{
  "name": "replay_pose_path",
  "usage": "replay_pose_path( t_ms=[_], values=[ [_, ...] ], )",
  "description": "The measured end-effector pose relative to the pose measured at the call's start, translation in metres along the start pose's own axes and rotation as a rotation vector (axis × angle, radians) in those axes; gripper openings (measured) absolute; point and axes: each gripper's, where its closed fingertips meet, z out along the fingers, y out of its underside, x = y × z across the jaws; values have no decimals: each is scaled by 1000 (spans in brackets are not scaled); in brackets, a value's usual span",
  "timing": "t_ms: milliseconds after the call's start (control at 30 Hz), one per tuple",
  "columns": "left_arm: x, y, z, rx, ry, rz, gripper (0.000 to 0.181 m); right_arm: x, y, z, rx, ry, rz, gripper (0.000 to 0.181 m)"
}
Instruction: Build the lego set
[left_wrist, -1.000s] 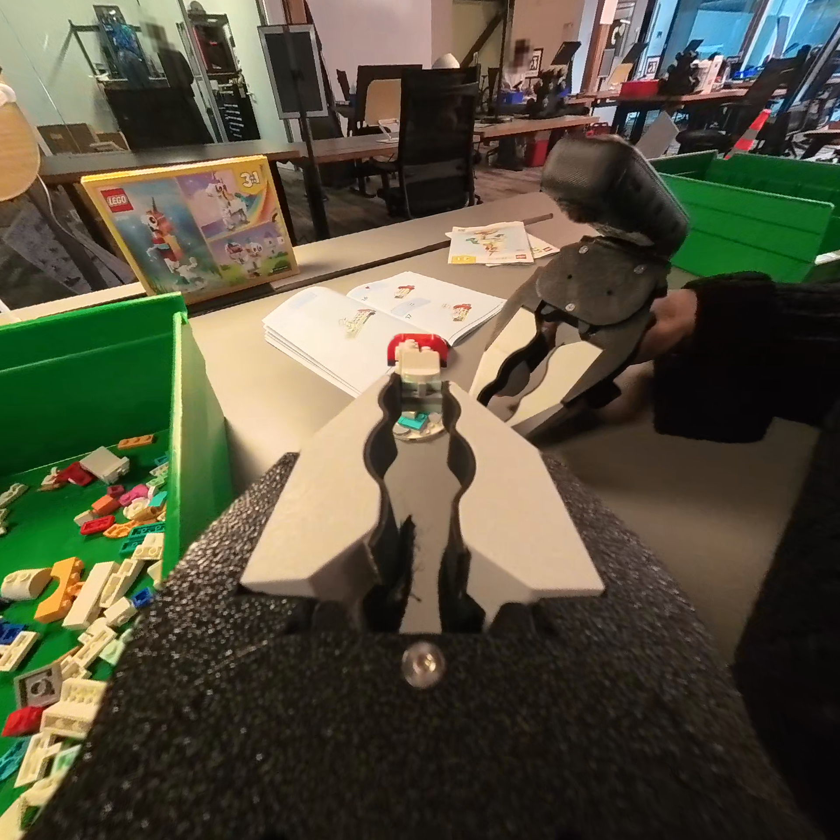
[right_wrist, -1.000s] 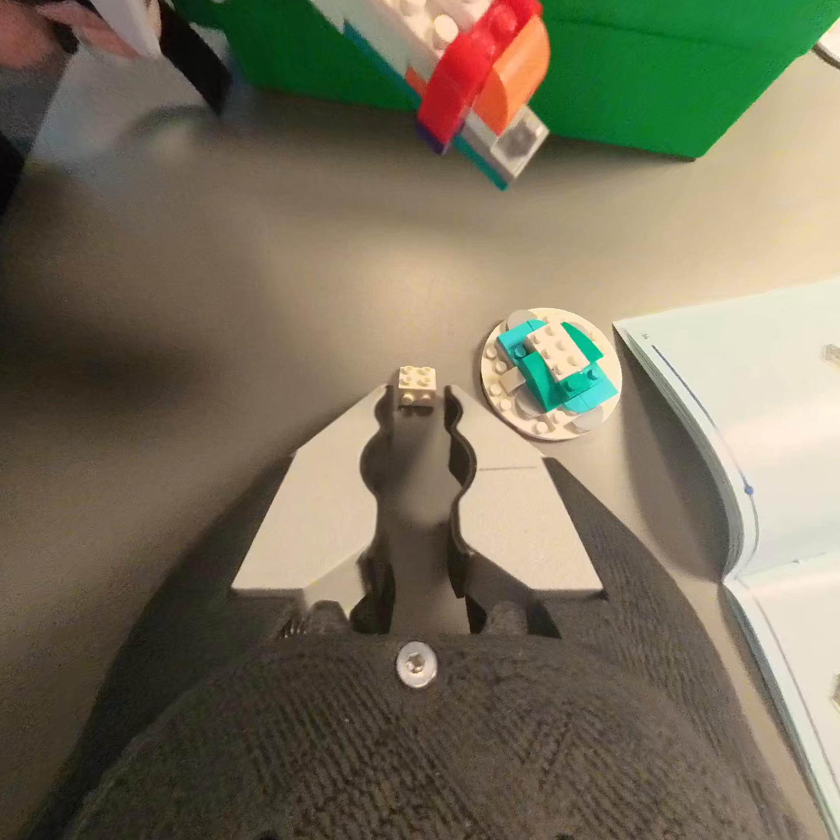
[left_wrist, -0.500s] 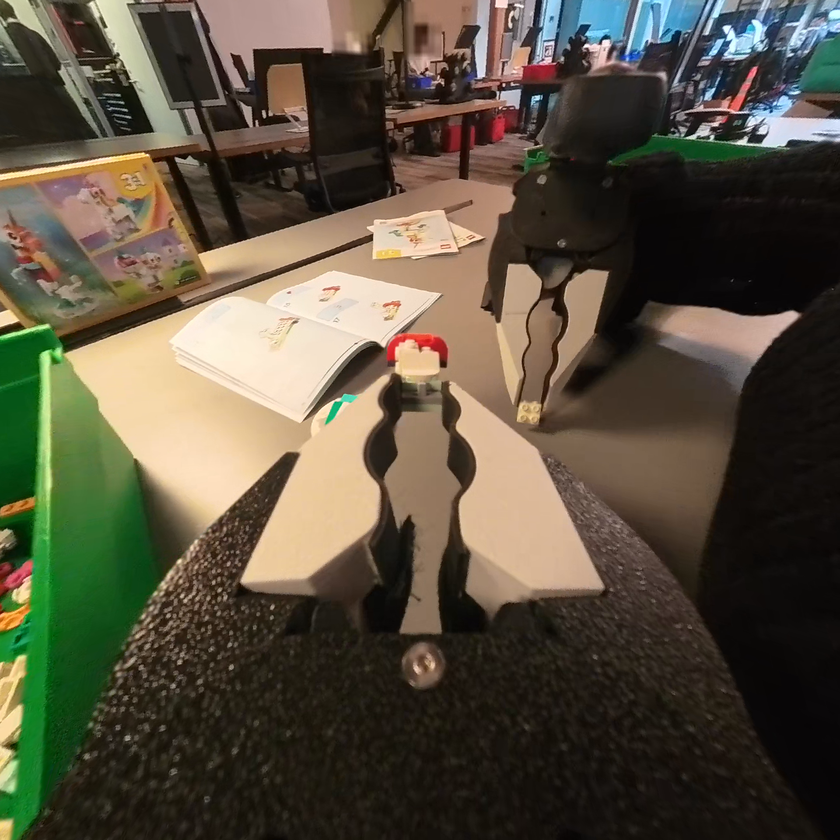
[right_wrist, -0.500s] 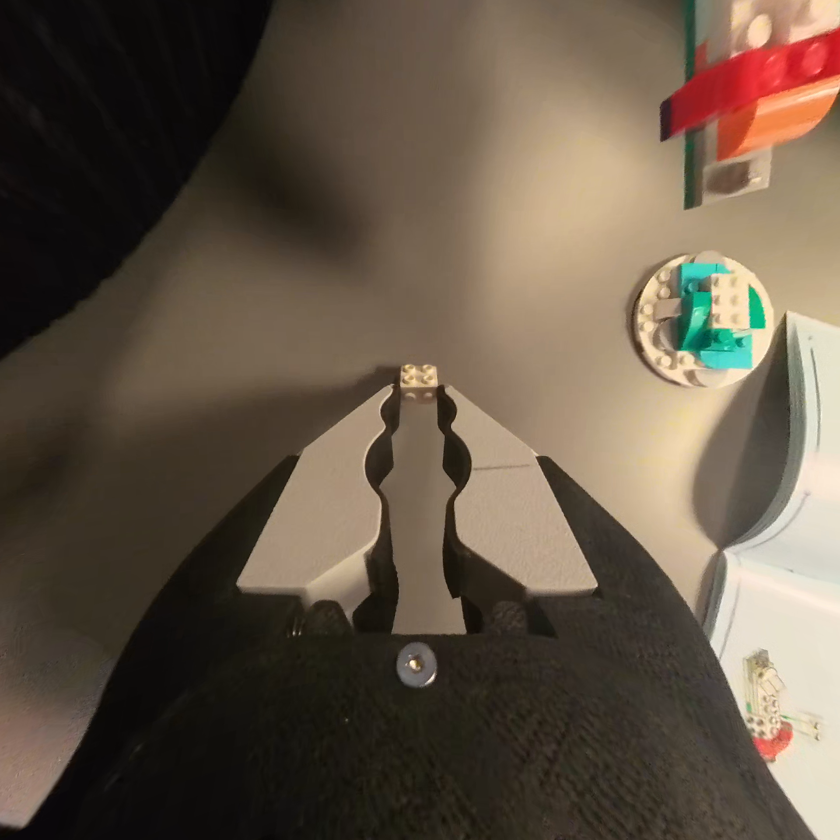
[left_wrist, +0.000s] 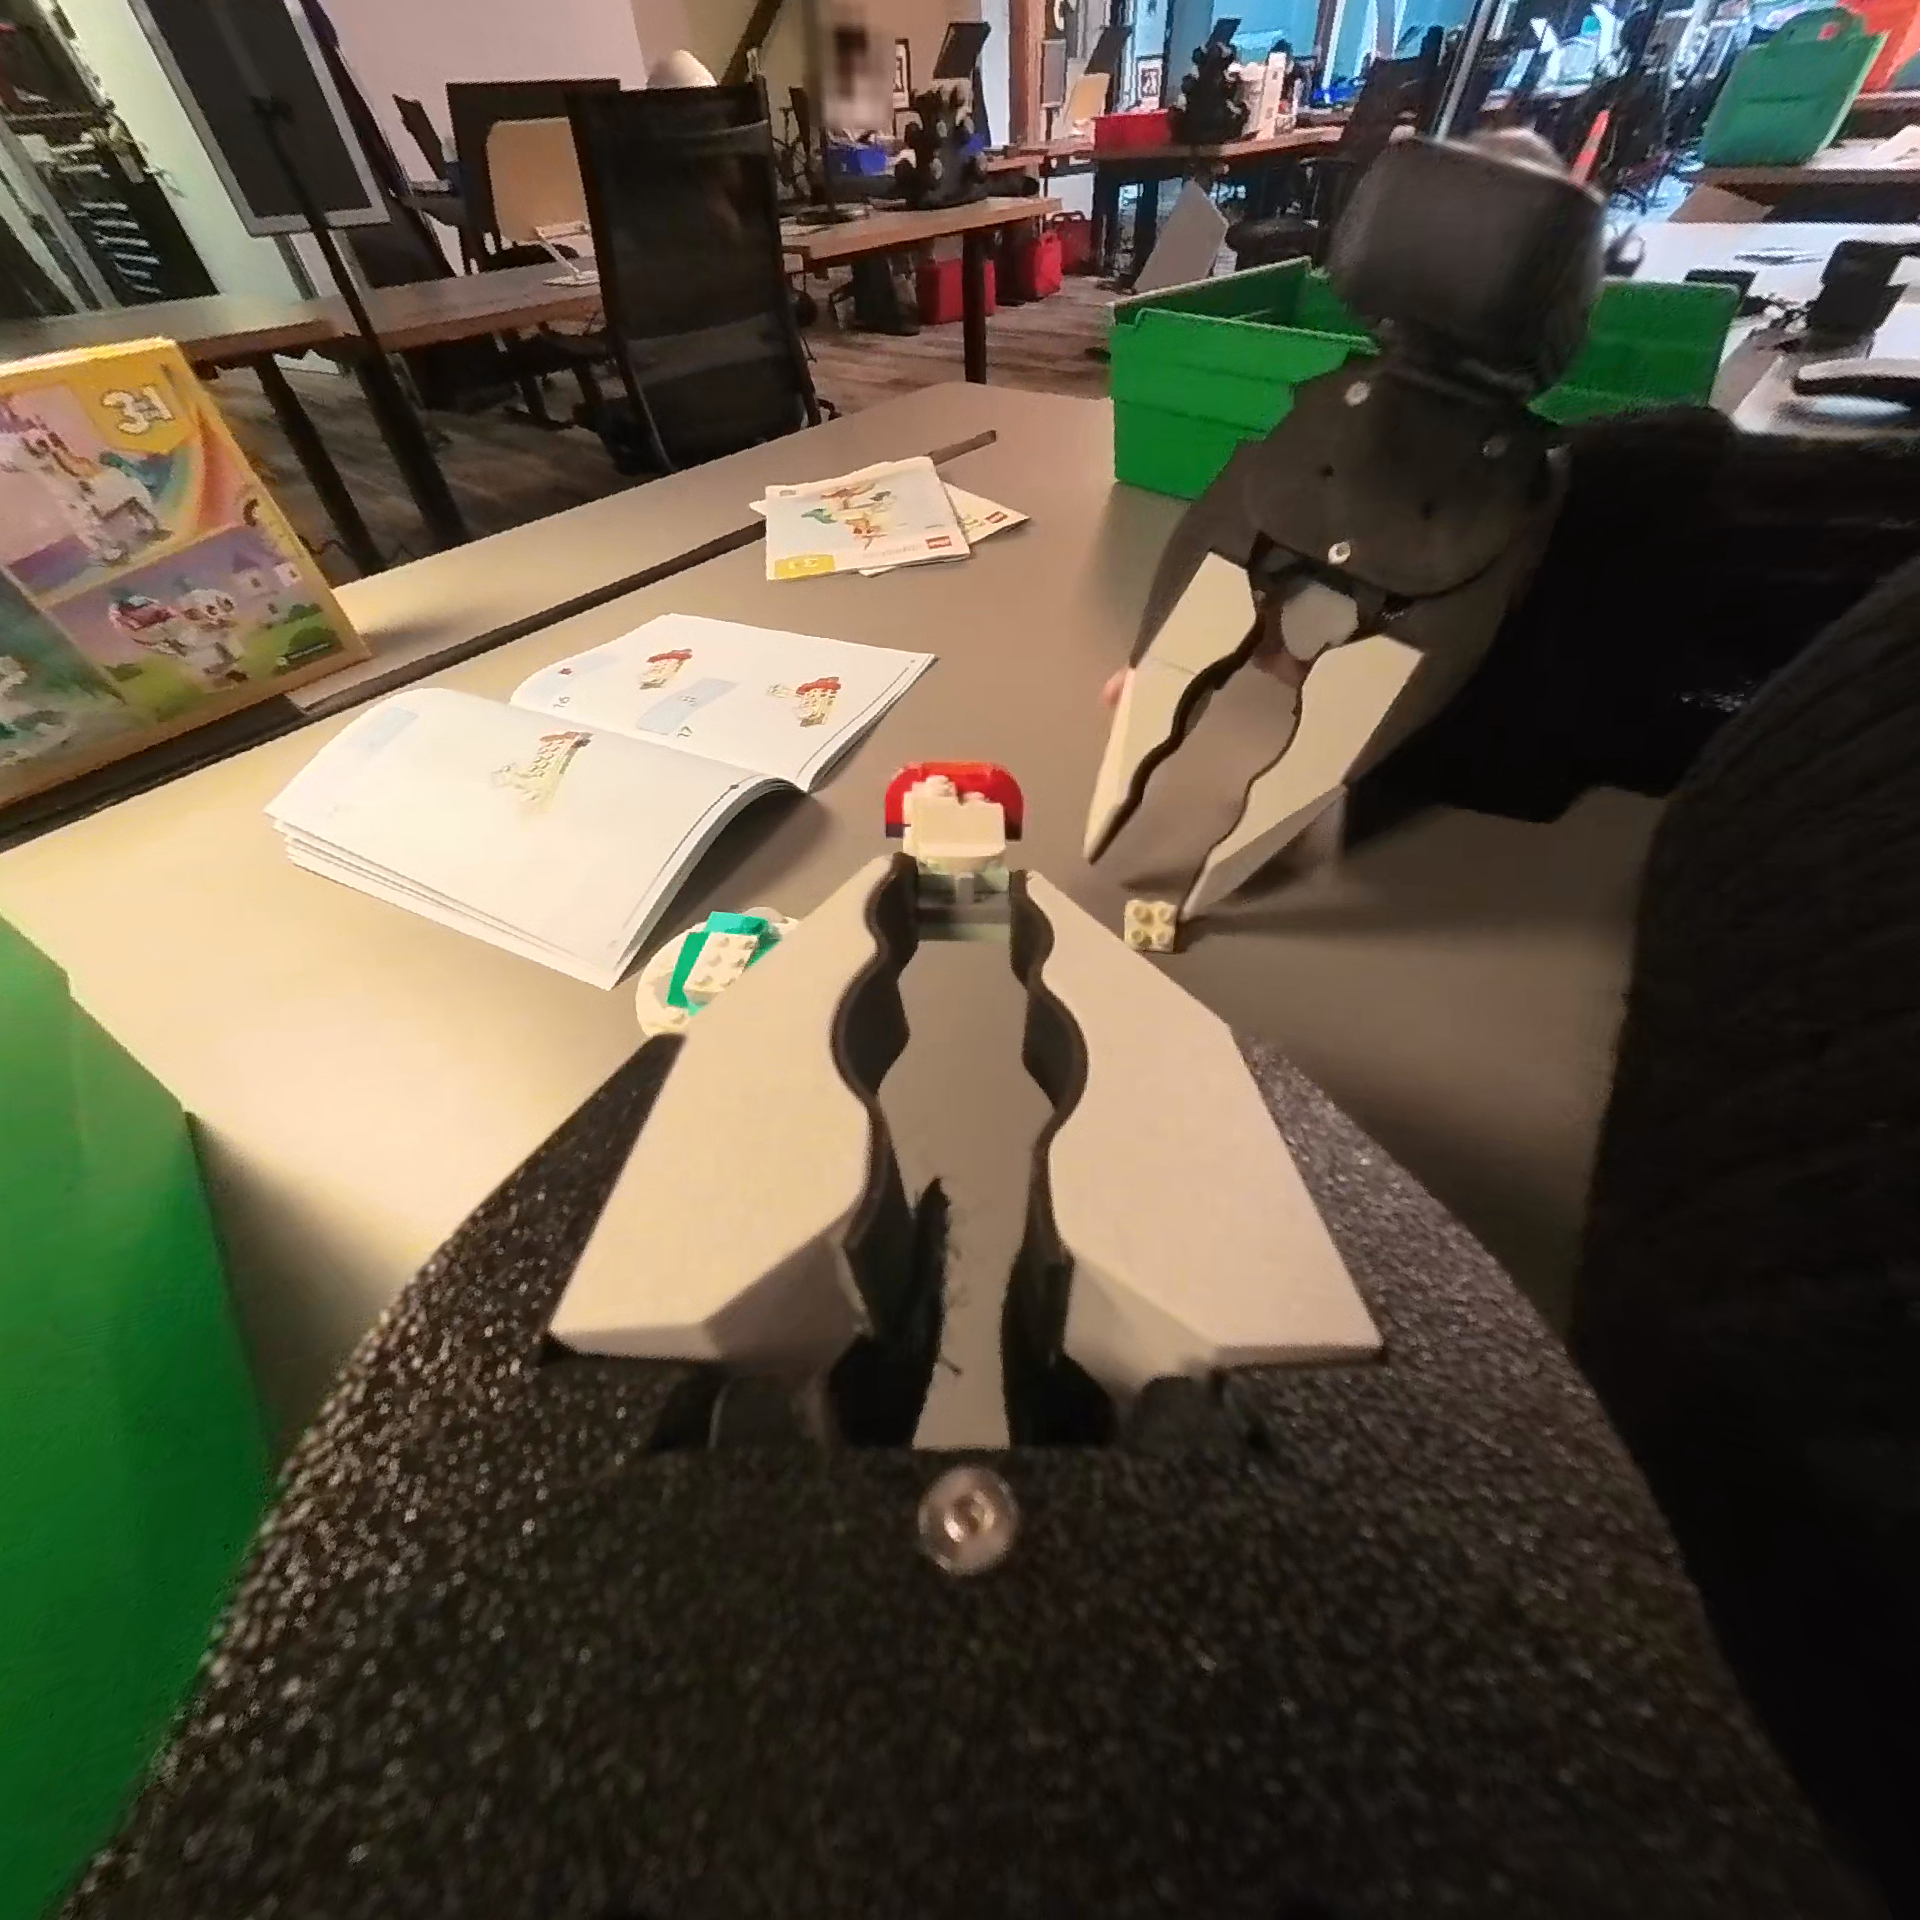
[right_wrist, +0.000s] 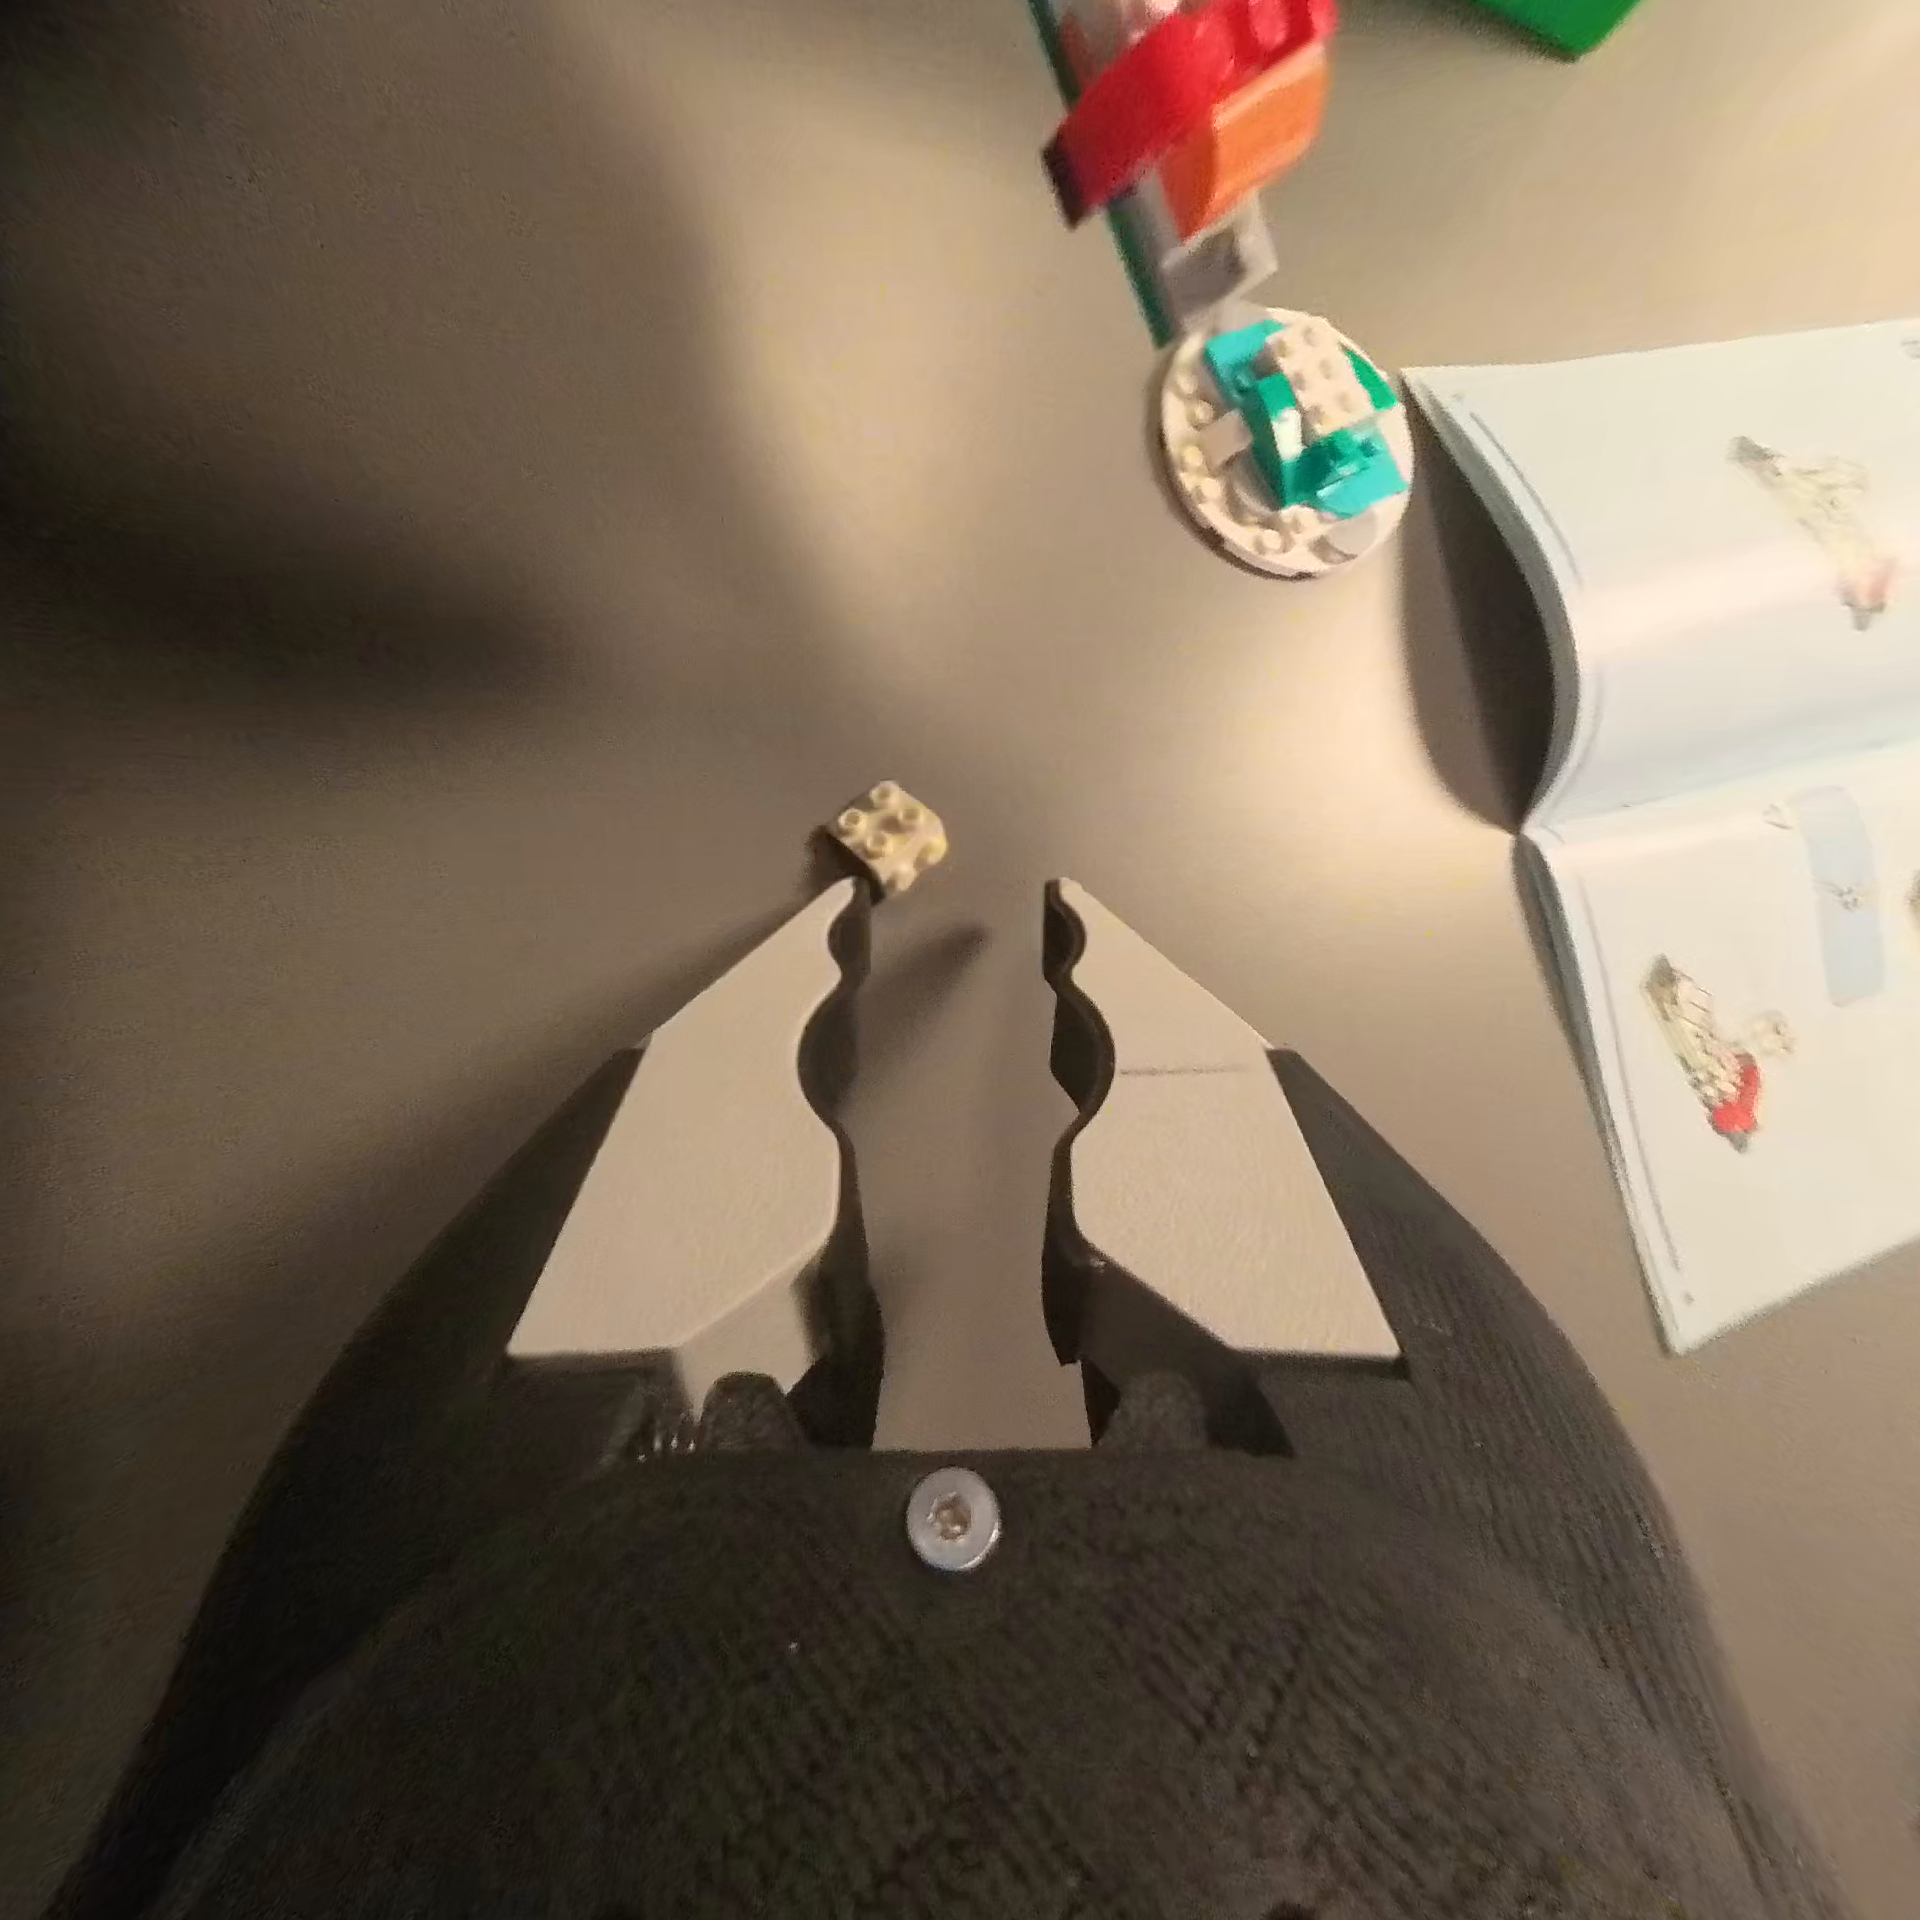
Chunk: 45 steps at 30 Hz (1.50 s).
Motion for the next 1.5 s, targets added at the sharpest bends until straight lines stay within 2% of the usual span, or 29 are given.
replay_pose_path(
  t_ms=[33, 233, 300, 367, 467, 733, 833, 900, 967, 1033, 1100, 1233, 1500],
  values=[
    [1, -1, 1, -1, 2, 7, 15, 4, 1, 0, -20, 27, -3, 32],
    [-5, -2, 2, 8, -35, -2, 15, 38, -3, 9, -30, 240, 147, 29],
    [-14, 0, 0, 6, -90, -13, 15, 36, -8, 6, 37, 258, 295, 28],
    [-24, -1, -3, 25, -152, -36, 15, 23, -23, 4, 162, 192, 467, 28],
    [-32, -2, -2, 56, -208, -71, 15, 14, -22, 5, 166, 231, 558, 31],
    [-34, -5, 11, 125, -201, -212, 15, 3, -14, 18, 80, 297, 602, 24],
    [-40, -12, 10, 219, -196, -342, 15, 13, -17, 11, 90, 334, 582, 17],
    [-44, -19, 6, 327, -181, -507, 15, 29, -42, -9, 212, 369, 561, 14],
    [-41, -16, 10, 364, -144, -633, 15, 46, -72, -34, 328, 411, 513, 14],
    [-38, -16, 12, 402, -132, -681, 15, 57, -95, -51, 384, 428, 456, 14],
    [-37, -17, 15, 424, -133, -702, 15, 64, -109, -55, 386, 431, 412, 14],
    [-34, -15, 22, 417, -144, -702, 15, 69, -121, -49, 352, 429, 372, 14],
    [-35, -10, 29, 407, -147, -756, 15, 69, -121, -21, 249, 386, 414, 14]
  ],
)
